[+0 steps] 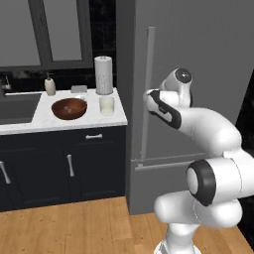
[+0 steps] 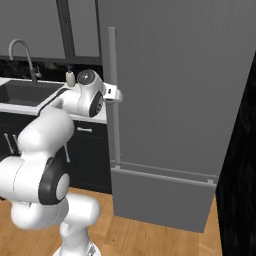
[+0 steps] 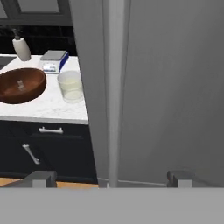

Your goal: Grab a lemon wedge from the fridge and one ice cube from the ice bowl, and put them in the glass of lemonade.

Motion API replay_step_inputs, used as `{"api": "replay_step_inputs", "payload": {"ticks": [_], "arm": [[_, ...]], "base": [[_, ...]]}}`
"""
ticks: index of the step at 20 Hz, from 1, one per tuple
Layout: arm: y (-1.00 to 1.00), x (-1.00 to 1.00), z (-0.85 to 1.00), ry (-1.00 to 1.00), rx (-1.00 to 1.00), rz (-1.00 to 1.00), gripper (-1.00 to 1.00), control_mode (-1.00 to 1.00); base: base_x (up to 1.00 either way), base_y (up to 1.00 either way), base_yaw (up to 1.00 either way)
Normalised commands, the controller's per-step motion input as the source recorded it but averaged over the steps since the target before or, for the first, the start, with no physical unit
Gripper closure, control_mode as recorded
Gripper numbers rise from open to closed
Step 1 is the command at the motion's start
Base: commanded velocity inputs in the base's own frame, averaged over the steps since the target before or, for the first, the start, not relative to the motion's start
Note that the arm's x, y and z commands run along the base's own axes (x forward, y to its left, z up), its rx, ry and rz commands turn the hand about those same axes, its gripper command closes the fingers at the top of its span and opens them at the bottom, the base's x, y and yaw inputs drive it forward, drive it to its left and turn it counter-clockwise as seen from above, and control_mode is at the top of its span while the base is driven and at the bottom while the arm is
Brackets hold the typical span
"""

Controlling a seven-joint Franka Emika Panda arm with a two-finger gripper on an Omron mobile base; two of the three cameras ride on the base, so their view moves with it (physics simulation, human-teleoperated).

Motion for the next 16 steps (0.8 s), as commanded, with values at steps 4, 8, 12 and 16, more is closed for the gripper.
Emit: {"api": "replay_step_inputs", "payload": {"ticks": [4, 8, 12, 16], "arm": [[0.00, 0.53, -0.04, -0.04, 0.00, 0.00, -1.00, -1.00], [0.00, 0.53, -0.02, 0.00, 0.00, 0.00, -1.00, -1.00], [0.00, 0.59, -0.06, 0.00, 0.00, 0.00, -1.00, -1.00], [0.00, 0.56, -0.12, 0.00, 0.00, 0.00, -1.00, -1.00]], "base": [[0.00, 0.00, 0.00], [0.00, 0.00, 0.00], [0.00, 0.00, 0.00], [0.00, 0.00, 0.00]]}}
